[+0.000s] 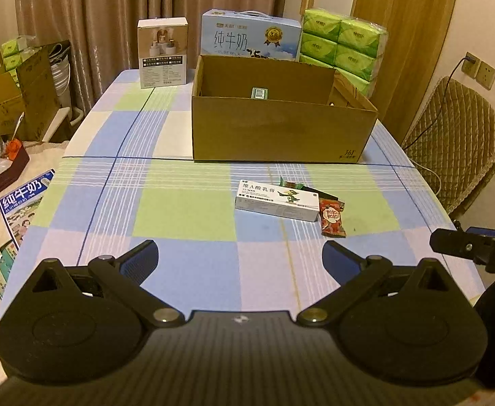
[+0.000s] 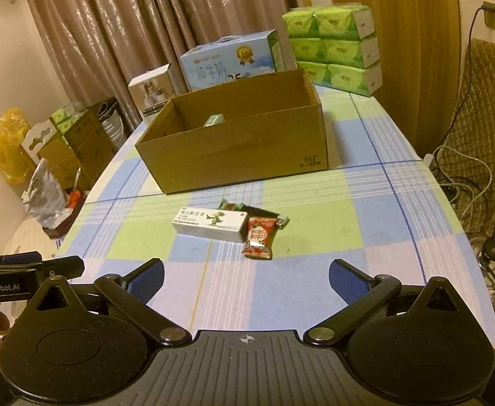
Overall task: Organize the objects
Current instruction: 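Withdraw both tools from the box back toward the table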
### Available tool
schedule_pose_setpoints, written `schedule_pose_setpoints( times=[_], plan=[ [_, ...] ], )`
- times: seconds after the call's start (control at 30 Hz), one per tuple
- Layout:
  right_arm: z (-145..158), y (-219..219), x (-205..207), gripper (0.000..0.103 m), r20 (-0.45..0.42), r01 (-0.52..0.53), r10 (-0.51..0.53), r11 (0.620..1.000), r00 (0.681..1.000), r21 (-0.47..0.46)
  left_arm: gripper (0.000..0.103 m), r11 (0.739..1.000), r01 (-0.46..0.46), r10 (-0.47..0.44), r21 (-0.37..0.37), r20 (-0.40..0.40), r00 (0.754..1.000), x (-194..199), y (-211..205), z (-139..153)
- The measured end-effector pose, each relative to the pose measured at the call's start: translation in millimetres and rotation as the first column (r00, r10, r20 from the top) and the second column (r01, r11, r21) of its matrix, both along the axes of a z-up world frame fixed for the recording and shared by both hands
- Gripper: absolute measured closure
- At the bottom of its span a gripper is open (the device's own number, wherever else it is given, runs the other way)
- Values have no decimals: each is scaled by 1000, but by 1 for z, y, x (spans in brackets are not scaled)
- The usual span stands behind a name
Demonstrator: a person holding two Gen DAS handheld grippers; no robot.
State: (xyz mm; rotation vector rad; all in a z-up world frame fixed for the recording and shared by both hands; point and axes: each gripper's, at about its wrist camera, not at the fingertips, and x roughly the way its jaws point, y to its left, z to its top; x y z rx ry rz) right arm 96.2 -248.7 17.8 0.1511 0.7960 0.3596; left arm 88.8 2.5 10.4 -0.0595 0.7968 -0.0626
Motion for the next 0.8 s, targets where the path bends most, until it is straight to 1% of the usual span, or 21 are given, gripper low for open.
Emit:
schedule_pose_setpoints(
  times=[0.3, 0.5, 0.63, 0.8],
  plan=[
    [-7, -2, 3, 2, -14, 1, -1, 1000, 1000, -2, 2, 1000, 10, -10, 6, -4, 1000, 2, -2, -3],
    [-16, -5, 8, 2, -27, 11, -11, 1000, 1000, -11, 2, 999, 32, -32, 19, -15, 999, 6, -4, -9],
    [-22, -3, 15, 2, -28, 3, -4, 1000, 1000, -26, 2, 998, 51, -51, 27, -19, 999, 12, -4, -14],
    [-34, 4, 29, 2, -31, -6, 5, 999, 999, -34, 2, 996, 84, -84, 8, -24, 996, 28, -1, -22]
  ],
)
